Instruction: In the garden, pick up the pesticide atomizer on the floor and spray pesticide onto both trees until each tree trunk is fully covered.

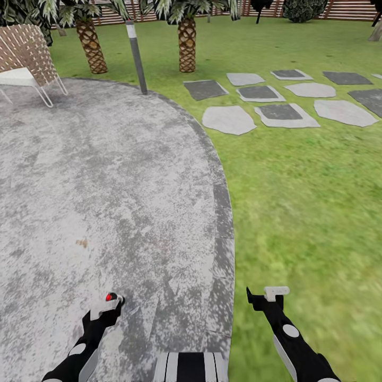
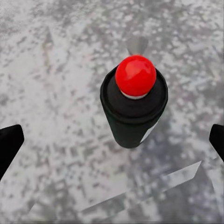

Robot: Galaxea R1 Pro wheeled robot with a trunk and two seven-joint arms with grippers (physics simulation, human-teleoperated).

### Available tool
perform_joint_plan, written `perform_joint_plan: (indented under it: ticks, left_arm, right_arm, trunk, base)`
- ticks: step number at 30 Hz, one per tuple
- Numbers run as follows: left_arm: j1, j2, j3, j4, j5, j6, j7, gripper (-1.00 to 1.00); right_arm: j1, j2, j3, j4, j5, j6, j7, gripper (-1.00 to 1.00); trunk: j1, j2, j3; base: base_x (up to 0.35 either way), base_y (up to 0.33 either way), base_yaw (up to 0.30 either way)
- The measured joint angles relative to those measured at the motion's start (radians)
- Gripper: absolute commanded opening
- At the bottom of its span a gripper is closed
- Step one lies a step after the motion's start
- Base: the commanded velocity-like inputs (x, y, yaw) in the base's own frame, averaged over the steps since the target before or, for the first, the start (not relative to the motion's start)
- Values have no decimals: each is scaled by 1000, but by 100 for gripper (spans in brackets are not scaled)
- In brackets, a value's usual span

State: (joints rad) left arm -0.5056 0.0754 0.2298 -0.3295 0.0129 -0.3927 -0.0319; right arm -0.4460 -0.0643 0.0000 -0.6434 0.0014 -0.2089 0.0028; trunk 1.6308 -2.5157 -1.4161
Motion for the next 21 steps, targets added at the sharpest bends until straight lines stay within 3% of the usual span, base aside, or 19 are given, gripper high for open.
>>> perform_joint_plan:
  ticks: [3, 10, 21]
  left_arm:
    - [0, 0, 0, 0, 0, 0, 0, 100]
    - [0, -1, -1, 1, -4, 0, 0, 100]
    - [0, -1, -1, 2, -6, -2, 0, 100]
  right_arm:
    - [0, 0, 0, 0, 0, 0, 0, 100]
    - [0, 0, 0, 0, 0, 0, 0, 100]
    - [0, 0, 0, 0, 0, 0, 0, 100]
  trunk:
    - [0, 0, -2]
    - [3, -2, -31]
    - [3, -2, -36]
  base:
    - [0, 0, 11]
    - [0, 0, 2]
    - [13, 0, 0]
